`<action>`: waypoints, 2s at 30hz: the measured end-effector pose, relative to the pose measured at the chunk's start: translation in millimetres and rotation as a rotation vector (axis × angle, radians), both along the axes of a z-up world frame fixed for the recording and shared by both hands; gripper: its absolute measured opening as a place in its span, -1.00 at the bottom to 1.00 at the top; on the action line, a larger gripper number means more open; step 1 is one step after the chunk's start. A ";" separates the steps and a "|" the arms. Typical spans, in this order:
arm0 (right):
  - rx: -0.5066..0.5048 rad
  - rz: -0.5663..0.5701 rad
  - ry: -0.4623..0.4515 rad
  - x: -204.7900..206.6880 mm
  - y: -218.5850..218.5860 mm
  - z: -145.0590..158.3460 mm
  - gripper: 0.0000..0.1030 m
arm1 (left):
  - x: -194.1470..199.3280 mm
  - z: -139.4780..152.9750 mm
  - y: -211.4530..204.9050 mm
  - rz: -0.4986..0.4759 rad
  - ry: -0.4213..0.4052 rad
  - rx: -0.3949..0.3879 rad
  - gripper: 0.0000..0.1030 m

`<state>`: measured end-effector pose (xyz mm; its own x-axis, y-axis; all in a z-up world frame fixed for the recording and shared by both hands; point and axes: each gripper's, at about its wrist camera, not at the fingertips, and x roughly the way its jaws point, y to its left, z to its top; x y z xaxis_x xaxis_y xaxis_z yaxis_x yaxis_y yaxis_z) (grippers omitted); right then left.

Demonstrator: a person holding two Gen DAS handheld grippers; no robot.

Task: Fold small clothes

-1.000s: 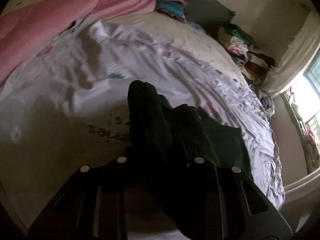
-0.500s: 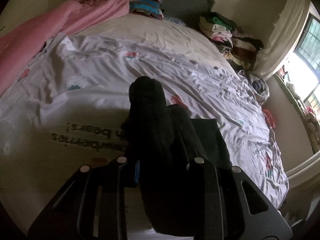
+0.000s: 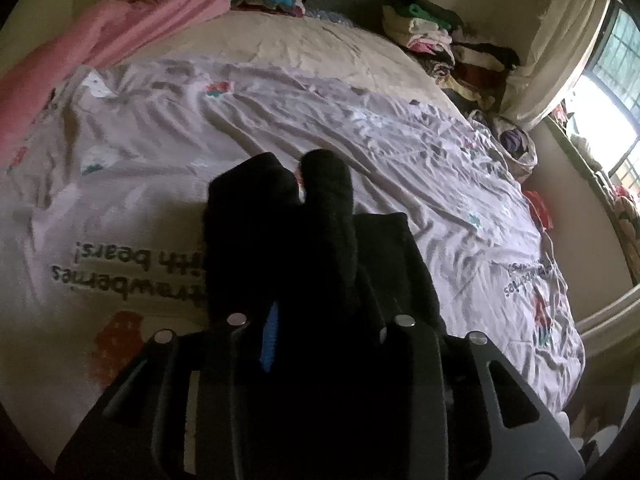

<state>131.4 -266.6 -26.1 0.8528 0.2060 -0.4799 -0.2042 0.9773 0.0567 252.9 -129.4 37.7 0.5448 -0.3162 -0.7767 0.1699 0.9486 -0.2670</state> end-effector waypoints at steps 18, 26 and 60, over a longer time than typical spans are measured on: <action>0.502 -0.004 0.318 21.6 -88.1 -43.7 0.09 | -22.0 -31.6 32.3 0.047 -0.006 -0.002 0.51; 0.588 0.001 0.364 59.6 -102.0 -15.2 0.49 | -38.6 -58.6 45.3 0.039 0.006 0.026 0.52; -0.015 -0.095 0.202 55.3 -73.6 12.1 0.14 | -79.1 -50.7 28.1 0.015 -0.042 0.080 0.58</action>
